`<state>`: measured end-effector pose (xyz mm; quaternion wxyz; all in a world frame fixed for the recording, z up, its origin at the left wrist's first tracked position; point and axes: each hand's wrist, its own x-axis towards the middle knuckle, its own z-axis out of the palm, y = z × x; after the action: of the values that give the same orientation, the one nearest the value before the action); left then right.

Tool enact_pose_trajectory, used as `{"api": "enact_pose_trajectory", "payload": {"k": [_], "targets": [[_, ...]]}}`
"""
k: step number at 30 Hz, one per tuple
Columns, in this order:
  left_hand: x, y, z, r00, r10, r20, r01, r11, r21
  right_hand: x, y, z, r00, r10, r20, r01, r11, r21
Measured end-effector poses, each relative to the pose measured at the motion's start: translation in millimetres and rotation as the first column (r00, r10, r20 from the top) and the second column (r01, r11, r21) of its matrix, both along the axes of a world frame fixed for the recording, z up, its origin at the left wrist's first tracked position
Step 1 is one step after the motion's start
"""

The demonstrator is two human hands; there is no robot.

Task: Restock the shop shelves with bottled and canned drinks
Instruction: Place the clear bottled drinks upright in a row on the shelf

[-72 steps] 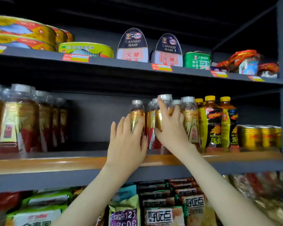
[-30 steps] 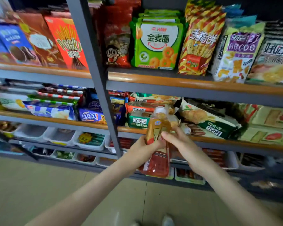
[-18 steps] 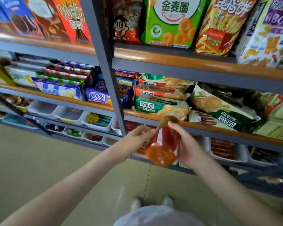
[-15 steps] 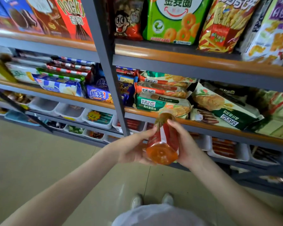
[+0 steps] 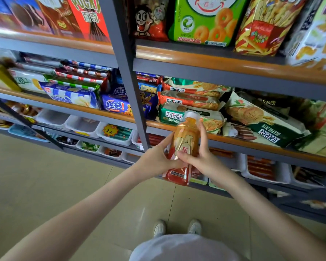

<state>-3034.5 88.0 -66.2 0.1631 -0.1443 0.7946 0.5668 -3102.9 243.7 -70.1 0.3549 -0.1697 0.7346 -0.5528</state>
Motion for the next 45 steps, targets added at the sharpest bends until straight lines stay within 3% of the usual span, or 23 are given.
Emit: {"api": "enact_pose_trajectory", "payload": {"k": [2, 7, 10, 14, 17, 21, 23, 25, 28, 30, 33, 39, 45], "targets": [[3, 0, 1, 0.997, -0.050, -0.064, 0.040, 0.988, -0.148, 3, -2, -1, 0.993, -0.048, -0.112, 0.042, 0.997, -0.059], [4, -14, 16, 0.984, -0.086, -0.154, 0.090, 0.996, 0.021, 3, 6, 11, 0.974, -0.065, -0.216, 0.002, 0.961, -0.278], [4, -16, 26, 0.963, -0.114, -0.245, 0.122, 0.992, 0.018, 3, 6, 24, 0.955, -0.029, -0.294, -0.062, 0.953, -0.295], [2, -16, 52, 0.909, -0.110, -0.403, 0.059, 0.989, -0.136, -1, -1, 51, 0.904, -0.034, -0.427, -0.095, 0.957, -0.276], [-4, -19, 81, 0.844, -0.174, -0.507, 0.033, 0.961, -0.275, -2, -7, 83, 0.792, -0.127, -0.598, -0.026, 0.970, -0.241], [-19, -32, 141, 0.728, -0.299, -0.617, 0.089, 0.934, -0.347, -8, -6, 139, 0.637, -0.264, -0.724, -0.023, 0.932, -0.361], [-31, -41, 181, 0.603, -0.366, -0.709, 0.118, 0.920, -0.374, -14, -2, 175, 0.520, -0.334, -0.786, -0.029, 0.913, -0.407], [-47, -47, 223, 0.427, -0.409, -0.806, 0.000, 0.892, -0.452, -24, 0, 217, 0.382, -0.427, -0.820, -0.035, 0.879, -0.475], [-80, -56, 290, 0.156, -0.467, -0.870, -0.368, 0.790, -0.490, -46, 0, 287, -0.037, -0.523, -0.851, -0.107, 0.849, -0.517], [-104, -61, 330, 0.005, -0.499, -0.867, -0.574, 0.708, -0.411, -64, 2, 332, -0.291, -0.519, -0.803, -0.167, 0.855, -0.492], [-138, -62, 378, -0.049, -0.538, -0.842, -0.752, 0.575, -0.324, -94, 10, 385, -0.494, -0.427, -0.757, -0.134, 0.898, -0.419], [-190, -72, 418, 0.121, -0.630, -0.767, -0.893, 0.268, -0.361, -143, 21, 439, -0.453, -0.169, -0.875, -0.013, 0.983, -0.183], [-220, -84, 421, 0.232, -0.679, -0.697, -0.917, 0.087, -0.390, -205, 14, 452, -0.088, 0.012, -0.996, 0.097, 0.995, 0.003]]}}
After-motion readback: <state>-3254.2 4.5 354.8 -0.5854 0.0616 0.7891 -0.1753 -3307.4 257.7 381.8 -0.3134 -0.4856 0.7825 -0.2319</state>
